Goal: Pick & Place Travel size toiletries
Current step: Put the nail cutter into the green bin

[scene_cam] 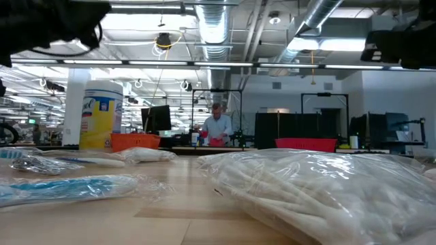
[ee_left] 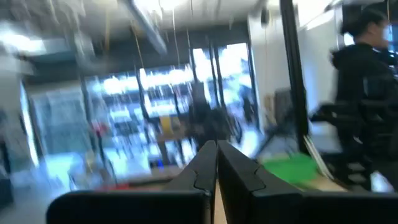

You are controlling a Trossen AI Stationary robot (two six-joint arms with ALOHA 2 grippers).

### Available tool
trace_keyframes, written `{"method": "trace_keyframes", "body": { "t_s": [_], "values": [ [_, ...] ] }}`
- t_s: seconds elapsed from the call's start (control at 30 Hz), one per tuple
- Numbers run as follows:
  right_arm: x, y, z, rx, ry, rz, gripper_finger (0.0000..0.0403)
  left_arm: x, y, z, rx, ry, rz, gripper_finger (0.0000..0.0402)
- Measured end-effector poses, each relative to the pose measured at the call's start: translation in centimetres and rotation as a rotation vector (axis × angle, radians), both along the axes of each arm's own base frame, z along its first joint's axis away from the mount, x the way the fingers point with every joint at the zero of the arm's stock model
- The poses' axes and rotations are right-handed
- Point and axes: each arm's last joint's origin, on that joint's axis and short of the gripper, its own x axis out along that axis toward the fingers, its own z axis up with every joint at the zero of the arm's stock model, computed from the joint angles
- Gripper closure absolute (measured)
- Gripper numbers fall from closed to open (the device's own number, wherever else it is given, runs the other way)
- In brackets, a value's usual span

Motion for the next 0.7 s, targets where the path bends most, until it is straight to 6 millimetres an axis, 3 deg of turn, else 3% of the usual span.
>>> {"method": "trace_keyframes", "body": {
  "t_s": [0.17,0.33,0.7],
  "values": [
    [-0.2,0.0,1.6,-0.153,-0.218,-0.02,0.0403,-1.4,0.1,2.4,0.13,-0.284,0.087,0.0394],
    [-0.8,-0.1,3.5,-0.155,-0.427,-0.041,0.0403,-2.7,0.1,3.7,0.126,-0.475,0.103,0.0394],
    [-2.5,-0.2,6.1,0.112,-0.683,0.022,0.0403,-3.4,0.0,4.3,0.049,-0.576,0.046,0.0394]
  ]
}}
